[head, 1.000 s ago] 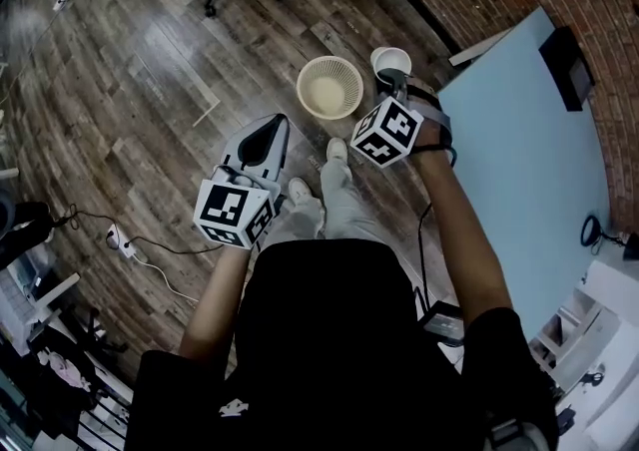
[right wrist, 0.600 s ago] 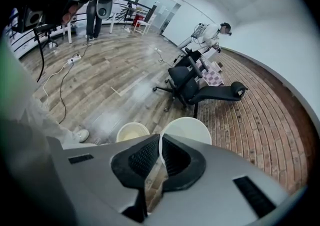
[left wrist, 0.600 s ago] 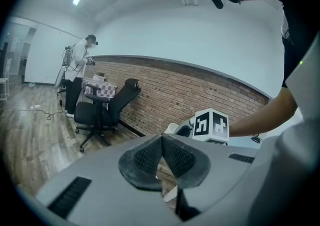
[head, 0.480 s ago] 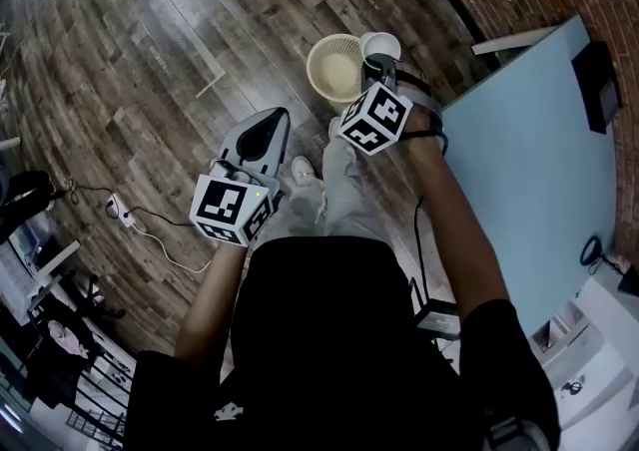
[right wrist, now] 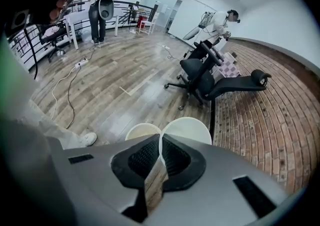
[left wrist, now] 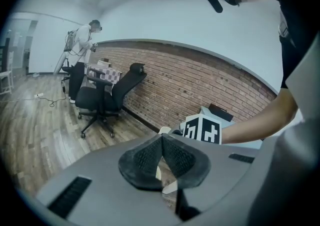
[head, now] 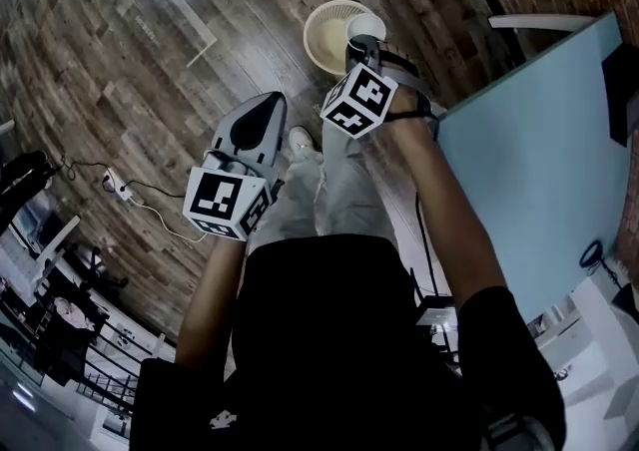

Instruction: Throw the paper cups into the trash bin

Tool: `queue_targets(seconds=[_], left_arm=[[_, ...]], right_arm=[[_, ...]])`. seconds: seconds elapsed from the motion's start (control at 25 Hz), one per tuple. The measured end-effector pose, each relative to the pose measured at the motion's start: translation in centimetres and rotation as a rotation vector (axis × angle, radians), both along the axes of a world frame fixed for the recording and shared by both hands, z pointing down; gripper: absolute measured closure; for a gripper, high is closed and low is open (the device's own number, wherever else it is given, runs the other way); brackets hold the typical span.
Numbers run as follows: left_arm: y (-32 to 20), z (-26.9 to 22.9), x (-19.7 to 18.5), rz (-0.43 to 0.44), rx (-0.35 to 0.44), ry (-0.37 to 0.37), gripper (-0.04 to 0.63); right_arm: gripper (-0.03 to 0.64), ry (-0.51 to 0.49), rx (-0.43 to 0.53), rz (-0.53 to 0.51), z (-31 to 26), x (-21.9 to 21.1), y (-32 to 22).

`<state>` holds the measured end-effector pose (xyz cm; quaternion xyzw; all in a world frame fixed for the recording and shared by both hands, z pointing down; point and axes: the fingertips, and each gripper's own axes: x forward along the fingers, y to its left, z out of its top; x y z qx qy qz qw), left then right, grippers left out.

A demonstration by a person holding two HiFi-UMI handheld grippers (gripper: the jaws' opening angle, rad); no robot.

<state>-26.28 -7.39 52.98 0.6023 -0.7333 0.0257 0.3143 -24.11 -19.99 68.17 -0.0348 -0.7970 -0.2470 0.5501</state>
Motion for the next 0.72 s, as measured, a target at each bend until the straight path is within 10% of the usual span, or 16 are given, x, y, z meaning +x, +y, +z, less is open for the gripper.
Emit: queue_targets(seconds=[0.72], left_arm=[[-1.7,7.1,-0.9,-0.071,-0.070,0.067,0.592]], right_arm=[[0.600,0.070,-0.059,-0.007,8.5,-1.6,-1.9]])
